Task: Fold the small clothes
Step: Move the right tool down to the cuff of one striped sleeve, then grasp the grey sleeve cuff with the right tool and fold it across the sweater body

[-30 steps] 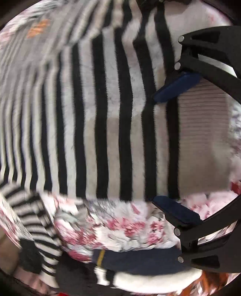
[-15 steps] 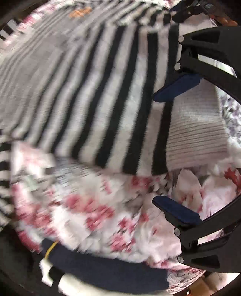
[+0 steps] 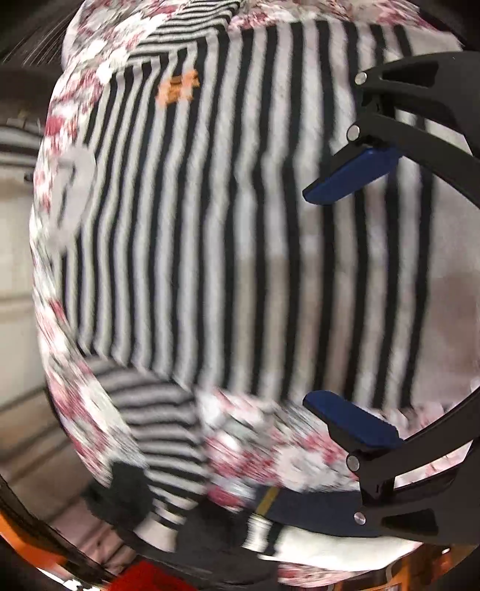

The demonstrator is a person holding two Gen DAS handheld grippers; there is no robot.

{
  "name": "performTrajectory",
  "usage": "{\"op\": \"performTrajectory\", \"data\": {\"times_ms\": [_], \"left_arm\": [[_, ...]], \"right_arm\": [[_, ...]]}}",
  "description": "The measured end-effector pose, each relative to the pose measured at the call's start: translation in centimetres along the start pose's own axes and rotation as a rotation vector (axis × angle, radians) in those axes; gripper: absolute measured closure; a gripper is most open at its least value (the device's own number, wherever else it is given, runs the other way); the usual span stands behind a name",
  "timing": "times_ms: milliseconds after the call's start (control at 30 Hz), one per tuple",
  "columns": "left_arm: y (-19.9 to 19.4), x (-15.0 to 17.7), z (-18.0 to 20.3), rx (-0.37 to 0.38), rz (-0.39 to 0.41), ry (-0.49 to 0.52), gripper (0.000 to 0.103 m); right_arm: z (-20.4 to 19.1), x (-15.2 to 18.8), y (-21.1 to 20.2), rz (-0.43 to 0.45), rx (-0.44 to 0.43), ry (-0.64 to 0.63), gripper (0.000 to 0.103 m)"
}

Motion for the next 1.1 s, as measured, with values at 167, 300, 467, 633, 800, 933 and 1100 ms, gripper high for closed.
{"op": "performTrajectory", "data": {"times_ms": [167, 300, 467, 633, 800, 933, 1100], "left_arm": [[1.8, -1.6, 6.0, -0.003, 0.029, 0.115, 0.005], [3.3, -0.8, 8.6, -0.057, 0.025, 0.212, 0.005], [5.6, -0.4, 8.8, -0.089, -0.026, 0.234, 0.005], [6.0, -0.8, 7.4, -0.064, -0.048, 0.180, 0.005], [6.1, -1.2, 6.5, -0.054, -0.067, 0.137, 0.005], [5.8, -1.4, 6.0, -0.062, -0.064, 0.129, 0.005], [5.6, -2.0, 5.2, -0.053, -0.070, 0.100, 0.005]], "right_arm": [[-1.1, -1.4, 3.6, 0.040, 0.106, -0.040, 0.019], [0.3, -1.3, 5.4, 0.024, 0.232, -0.013, 0.030], [2.1, -1.6, 6.7, 0.032, 0.285, 0.052, 0.035], [2.2, -1.7, 7.5, 0.087, 0.350, -0.001, 0.067], [1.9, -1.8, 6.6, 0.133, 0.323, -0.003, 0.094], [-0.7, -2.1, 5.3, 0.180, 0.231, -0.045, 0.096], [-6.1, -1.2, 3.9, 0.189, 0.098, -0.193, 0.096]]}}
Point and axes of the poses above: each gripper's, at about its wrist camera, not at the fingertips, and y roughly the way its jaws point, z to its right, x to its underside, the point moved 1 cm from there along y, roughly the way its jaws point, and after that the axes turned 8 degrees about -y, right-handed, at the moved point
